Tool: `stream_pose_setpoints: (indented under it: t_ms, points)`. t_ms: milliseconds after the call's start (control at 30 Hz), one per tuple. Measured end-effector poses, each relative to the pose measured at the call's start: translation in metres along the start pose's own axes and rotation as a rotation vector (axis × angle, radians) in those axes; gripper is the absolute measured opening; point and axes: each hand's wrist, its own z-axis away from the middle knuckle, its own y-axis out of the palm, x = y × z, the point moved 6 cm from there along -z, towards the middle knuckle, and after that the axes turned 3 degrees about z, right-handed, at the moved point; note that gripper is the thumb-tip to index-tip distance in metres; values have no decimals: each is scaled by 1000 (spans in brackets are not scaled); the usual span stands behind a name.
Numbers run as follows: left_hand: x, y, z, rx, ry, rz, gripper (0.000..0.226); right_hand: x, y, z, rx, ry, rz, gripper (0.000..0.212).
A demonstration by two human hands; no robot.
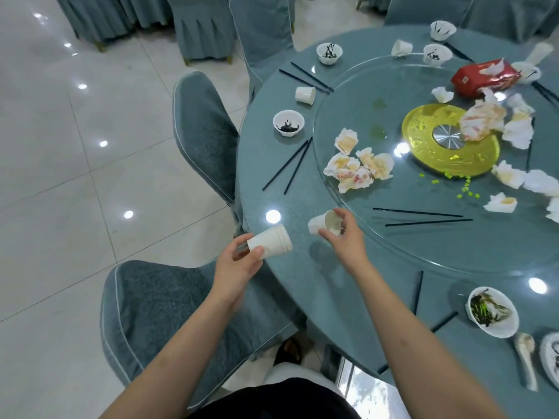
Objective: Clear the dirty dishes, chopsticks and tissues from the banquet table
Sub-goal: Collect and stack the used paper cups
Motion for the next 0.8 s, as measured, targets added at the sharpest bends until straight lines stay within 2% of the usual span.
stream_pose_setpoints:
  t_ms: [133,367,467,567,800]
  points:
    - [-11,-21,6,-1,30,67,29,46,14,33,36,-63,-248,55]
    - [-33,-77,27,19,79,93,34,112,49,95,96,-95,-491,46]
    - [-47,-111,43,27,111,91,35,134,78,126,141,-101,-540,44]
    - [-62,-150,64,51,152,72,36,158,115,165,197,-101,-577,52]
    - [-87,-252,116,54,226,38,33,210,203,248,288,-152,-522,47]
